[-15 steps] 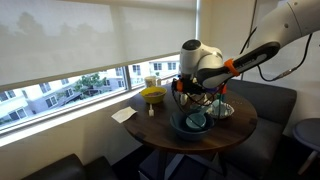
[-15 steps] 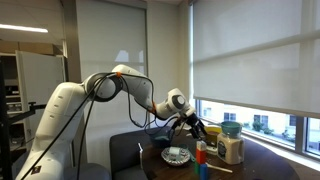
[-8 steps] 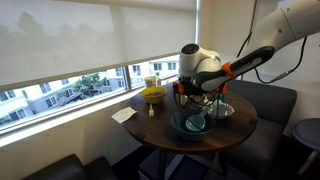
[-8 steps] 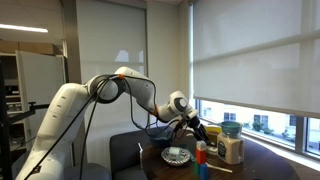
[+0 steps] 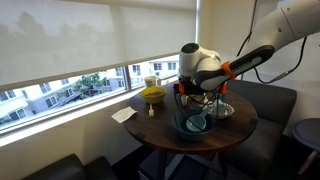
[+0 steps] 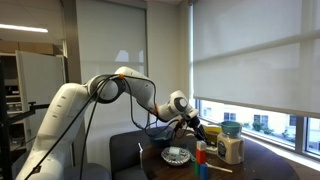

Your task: Put the brush in the blue bowl

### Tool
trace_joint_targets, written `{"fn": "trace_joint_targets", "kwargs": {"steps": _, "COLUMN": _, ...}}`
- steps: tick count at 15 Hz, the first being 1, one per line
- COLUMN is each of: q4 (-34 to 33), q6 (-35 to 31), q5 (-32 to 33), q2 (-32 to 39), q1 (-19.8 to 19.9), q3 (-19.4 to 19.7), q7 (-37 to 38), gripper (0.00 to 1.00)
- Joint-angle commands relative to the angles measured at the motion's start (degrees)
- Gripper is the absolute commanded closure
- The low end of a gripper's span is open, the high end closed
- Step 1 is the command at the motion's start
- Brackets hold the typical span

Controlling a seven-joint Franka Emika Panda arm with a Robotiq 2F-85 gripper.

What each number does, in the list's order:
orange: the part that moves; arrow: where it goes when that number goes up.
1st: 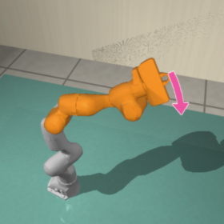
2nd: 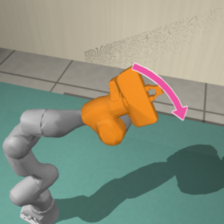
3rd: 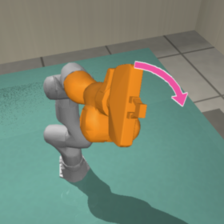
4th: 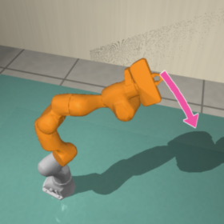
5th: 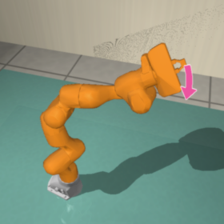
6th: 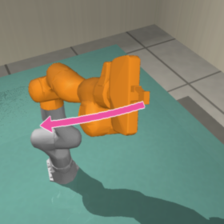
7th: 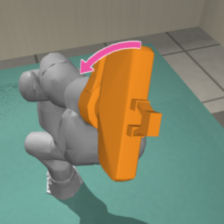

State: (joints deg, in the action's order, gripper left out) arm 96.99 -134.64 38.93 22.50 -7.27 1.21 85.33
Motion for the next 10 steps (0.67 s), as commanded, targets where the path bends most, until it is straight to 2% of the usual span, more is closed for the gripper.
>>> {"fn": "trace_joint_targets", "kwargs": {"steps": 1, "q4": -0.6, "q6": 3.3, "q5": -4.8, "q2": -1.7, "q1": -0.9, "q3": -0.2, "q7": -4.0, "gripper": 0.94}}
{"fn": "trace_joint_targets", "kwargs": {"steps": 3, "q4": 0.2, "q6": 4.8, "q5": -9.4, "q2": -4.1, "q1": -0.7, "q3": -1.0, "q7": -7.2, "gripper": 0.94}}
{"fn": "trace_joint_targets", "kwargs": {"steps": 7, "q4": 1.2, "q6": 7.6, "q5": -13.1, "q2": -8.8, "q1": -1.4, "q3": -1.3, "q7": -11.4, "gripper": 0.94}}
{"fn": "trace_joint_targets", "kwargs": {"steps": 10, "q4": 3.8, "q6": 8.8, "q5": -17.8, "q2": -13.8, "q1": -0.7, "q3": -3.0, "q7": -20.2, "gripper": 0.94}}
